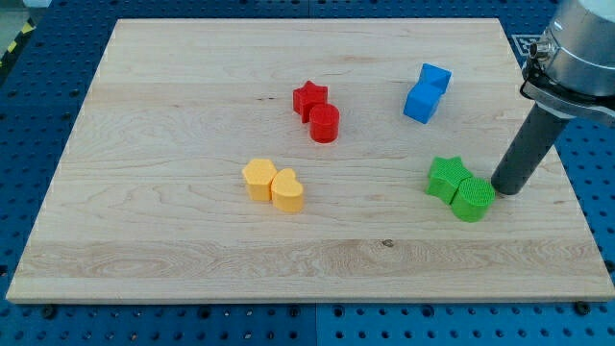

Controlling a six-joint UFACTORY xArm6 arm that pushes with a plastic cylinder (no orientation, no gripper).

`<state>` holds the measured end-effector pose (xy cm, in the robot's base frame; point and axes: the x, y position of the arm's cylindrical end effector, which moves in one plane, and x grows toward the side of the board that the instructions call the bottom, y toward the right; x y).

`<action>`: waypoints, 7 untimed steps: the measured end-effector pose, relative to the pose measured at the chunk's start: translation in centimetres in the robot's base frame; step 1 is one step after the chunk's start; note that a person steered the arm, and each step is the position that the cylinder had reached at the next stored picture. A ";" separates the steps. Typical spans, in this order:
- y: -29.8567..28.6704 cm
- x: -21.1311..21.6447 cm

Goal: Separate the green blocks

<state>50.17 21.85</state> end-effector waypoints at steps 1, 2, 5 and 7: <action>-1.3 -1.0; -1.3 -1.0; -2.4 -1.1; -4.7 -1.5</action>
<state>48.65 17.19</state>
